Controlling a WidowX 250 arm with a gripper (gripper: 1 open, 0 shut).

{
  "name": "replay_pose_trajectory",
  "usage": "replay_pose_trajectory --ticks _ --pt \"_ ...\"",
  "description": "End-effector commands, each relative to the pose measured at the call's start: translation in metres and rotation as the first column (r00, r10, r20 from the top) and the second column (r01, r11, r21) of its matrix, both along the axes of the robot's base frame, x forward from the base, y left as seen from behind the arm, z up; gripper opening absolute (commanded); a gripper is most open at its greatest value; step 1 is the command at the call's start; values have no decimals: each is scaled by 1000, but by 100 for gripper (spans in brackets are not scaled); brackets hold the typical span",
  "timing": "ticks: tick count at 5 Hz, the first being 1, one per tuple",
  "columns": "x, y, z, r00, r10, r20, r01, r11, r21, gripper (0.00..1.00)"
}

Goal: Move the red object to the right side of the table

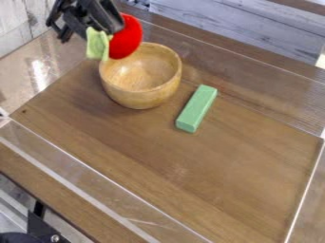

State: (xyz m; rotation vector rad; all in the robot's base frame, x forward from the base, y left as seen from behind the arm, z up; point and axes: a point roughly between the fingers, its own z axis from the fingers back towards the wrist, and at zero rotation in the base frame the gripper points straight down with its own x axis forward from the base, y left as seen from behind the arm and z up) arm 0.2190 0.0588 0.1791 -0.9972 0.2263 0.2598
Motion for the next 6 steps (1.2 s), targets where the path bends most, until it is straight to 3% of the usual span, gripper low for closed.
replay_pose_trajectory --ticks 1,2,3,4,6 --pt "-4 -4 4 999 -20 41 19 999 29 0" --pt "-4 2 0 999 -28 37 27 1000 16 0" --pt "-3 10 -9 999 -36 29 36 999 13 100" --pt "-2 18 -20 999 -46 20 46 999 11 100" --pt "-36 13 -22 999 -39 -10 39 999 -12 100"
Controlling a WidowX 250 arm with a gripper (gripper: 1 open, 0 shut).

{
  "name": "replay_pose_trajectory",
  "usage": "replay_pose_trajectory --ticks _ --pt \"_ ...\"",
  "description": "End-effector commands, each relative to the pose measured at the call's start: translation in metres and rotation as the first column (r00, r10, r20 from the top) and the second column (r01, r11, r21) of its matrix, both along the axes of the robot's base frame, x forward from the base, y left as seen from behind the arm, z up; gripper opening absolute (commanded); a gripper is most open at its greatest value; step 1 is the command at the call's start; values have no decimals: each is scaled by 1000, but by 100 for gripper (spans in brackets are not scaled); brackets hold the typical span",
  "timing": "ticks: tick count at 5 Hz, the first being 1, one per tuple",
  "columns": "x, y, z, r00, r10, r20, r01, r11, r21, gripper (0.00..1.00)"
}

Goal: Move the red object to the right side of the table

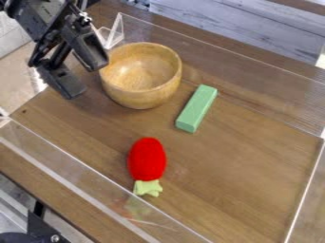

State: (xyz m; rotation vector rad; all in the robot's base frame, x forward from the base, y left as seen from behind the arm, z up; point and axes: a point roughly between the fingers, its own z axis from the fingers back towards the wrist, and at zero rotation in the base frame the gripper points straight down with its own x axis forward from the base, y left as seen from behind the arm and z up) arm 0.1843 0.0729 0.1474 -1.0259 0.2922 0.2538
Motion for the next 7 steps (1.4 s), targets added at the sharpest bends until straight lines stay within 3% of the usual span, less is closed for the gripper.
replay_pose_trajectory --ticks 1,2,3,5,7 --pt "-4 -11 5 998 -64 25 64 998 20 100" --pt "-10 -27 4 989 -150 14 150 989 18 100" --pt "-12 -46 1 969 -247 7 247 969 23 100" --pt "-11 -87 15 966 -258 2 257 966 39 100" --pt "-11 -102 2 943 -334 0 333 939 83 100"
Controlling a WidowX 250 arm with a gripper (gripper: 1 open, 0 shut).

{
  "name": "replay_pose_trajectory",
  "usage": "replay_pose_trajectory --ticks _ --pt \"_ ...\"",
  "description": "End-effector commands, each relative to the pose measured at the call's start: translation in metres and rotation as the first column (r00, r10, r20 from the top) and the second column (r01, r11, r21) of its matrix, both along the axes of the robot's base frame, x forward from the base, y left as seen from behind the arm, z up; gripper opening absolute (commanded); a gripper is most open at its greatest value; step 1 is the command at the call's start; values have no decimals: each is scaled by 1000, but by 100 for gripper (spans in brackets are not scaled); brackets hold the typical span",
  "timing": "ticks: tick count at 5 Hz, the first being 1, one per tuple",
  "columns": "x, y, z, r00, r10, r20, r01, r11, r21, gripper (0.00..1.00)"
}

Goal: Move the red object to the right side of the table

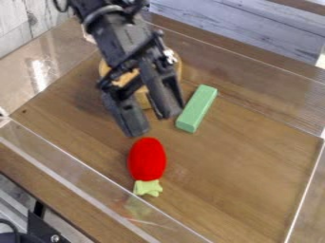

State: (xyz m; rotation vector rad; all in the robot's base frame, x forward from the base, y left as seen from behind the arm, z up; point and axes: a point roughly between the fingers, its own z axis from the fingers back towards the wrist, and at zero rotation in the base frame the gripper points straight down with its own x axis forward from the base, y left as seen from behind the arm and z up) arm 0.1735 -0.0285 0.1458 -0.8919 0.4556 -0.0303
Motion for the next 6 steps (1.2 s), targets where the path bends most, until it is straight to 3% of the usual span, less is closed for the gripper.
replay_pose_trajectory --ticks 1,2,4,5,6 --pt "0 -3 -3 999 21 40 -23 999 35 100" --pt "0 -5 -4 997 72 38 -74 996 40 100" --pt "3 -4 1 996 76 39 -78 995 65 100" --pt "3 6 5 986 163 41 -165 983 78 100" --pt "2 17 10 967 252 37 -254 964 81 100"
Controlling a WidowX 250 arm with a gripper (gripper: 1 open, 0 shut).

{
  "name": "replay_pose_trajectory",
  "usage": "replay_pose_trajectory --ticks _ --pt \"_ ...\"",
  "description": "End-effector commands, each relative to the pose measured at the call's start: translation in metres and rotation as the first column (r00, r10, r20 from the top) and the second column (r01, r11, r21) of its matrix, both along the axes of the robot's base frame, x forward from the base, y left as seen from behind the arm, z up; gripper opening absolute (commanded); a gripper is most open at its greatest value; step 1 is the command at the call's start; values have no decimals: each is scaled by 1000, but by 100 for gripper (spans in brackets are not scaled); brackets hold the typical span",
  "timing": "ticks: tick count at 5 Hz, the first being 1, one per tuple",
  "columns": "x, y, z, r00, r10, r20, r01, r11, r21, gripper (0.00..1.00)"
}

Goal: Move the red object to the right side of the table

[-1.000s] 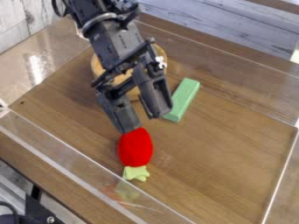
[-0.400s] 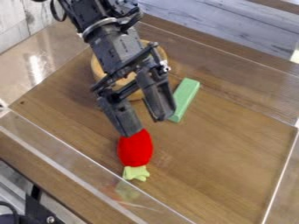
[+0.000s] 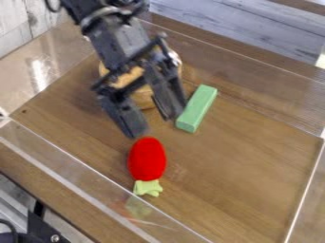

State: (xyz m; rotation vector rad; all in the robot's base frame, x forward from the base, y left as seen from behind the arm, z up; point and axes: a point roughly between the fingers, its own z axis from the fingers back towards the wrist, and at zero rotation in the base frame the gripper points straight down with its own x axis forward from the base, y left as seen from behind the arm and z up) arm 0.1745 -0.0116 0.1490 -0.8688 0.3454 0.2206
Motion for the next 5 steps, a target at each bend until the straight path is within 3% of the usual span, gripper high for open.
replay_pose_trajectory --ticks 1,2,3,4,5 --pt "1 9 4 995 -85 52 82 996 46 100" --pt "2 12 8 981 -186 53 183 981 66 100" --pt "2 12 10 957 -285 51 281 957 74 100" --pt "3 3 0 945 -325 38 321 943 85 100" --pt "0 -6 -17 923 -382 32 377 920 110 100"
